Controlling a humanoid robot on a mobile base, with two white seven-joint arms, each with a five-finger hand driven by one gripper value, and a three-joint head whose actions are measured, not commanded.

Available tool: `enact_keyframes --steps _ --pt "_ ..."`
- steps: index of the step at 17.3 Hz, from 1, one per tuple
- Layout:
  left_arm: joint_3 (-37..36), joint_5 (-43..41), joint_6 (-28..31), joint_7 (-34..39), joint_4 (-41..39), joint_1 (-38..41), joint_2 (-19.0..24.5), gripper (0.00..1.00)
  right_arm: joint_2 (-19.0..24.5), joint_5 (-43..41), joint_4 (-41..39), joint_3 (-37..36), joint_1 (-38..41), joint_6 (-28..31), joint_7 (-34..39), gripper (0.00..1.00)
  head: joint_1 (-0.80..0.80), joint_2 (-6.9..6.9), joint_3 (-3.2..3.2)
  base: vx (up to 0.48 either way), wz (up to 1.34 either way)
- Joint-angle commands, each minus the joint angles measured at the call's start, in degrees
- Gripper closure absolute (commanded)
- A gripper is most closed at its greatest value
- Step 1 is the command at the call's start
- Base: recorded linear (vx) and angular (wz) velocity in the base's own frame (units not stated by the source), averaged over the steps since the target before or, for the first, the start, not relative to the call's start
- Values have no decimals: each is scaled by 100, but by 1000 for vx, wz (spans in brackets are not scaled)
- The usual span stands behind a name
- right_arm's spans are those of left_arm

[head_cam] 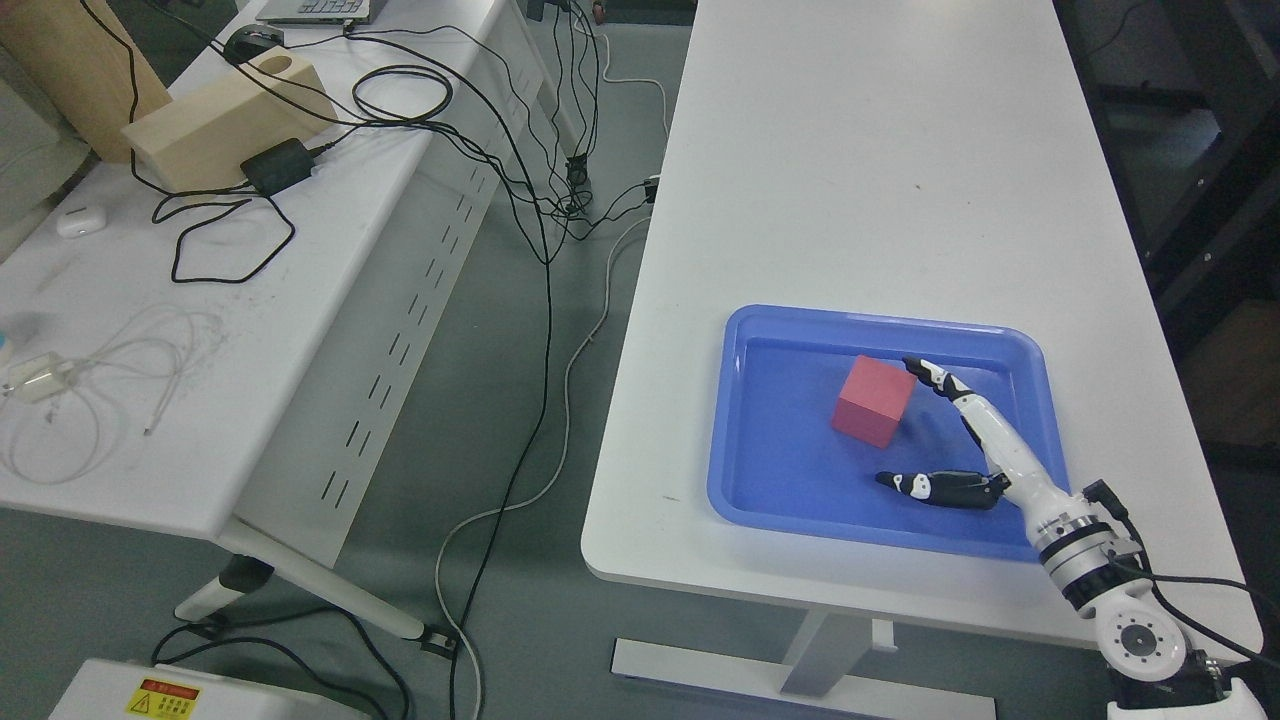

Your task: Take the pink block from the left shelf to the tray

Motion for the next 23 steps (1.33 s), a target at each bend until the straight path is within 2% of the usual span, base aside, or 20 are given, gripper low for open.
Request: enact_keyframes --steps 1,4,7,9,10,12,16,23 --pt "0 0 -4 3 -100 -184 100 0 -101 -1652 -23 -421 -97 11 47 1 0 0 0 -46 -4" --pt "0 -9 -4 3 -100 -184 100 0 22 -1660 -23 -518 -184 10 -75 1 0 0 0 -100 38" --pt "0 0 -4 3 -100 -184 100 0 618 -1695 -23 -711 -219 89 -417 1 0 0 0 -152 107" --pt "0 0 -4 3 -100 -184 100 0 996 -1695 -23 -738 -290 369 -1118 1 0 0 0 -179 129" --pt "0 -9 -4 3 -100 -184 100 0 1041 -1695 -23 -694 -360 492 -1583 1 0 0 0 -176 127" --pt "0 0 -4 3 -100 -184 100 0 1051 -1695 -23 -685 -387 503 -1964 1 0 0 0 -185 98" --pt "0 0 -4 3 -100 -184 100 0 1056 -2020 -23 -685 -378 494 -1966 1 0 0 0 -143 -43" --pt "0 0 -4 3 -100 -184 100 0 1056 -2003 -5 -404 -299 511 -1685 1 0 0 0 -151 -276"
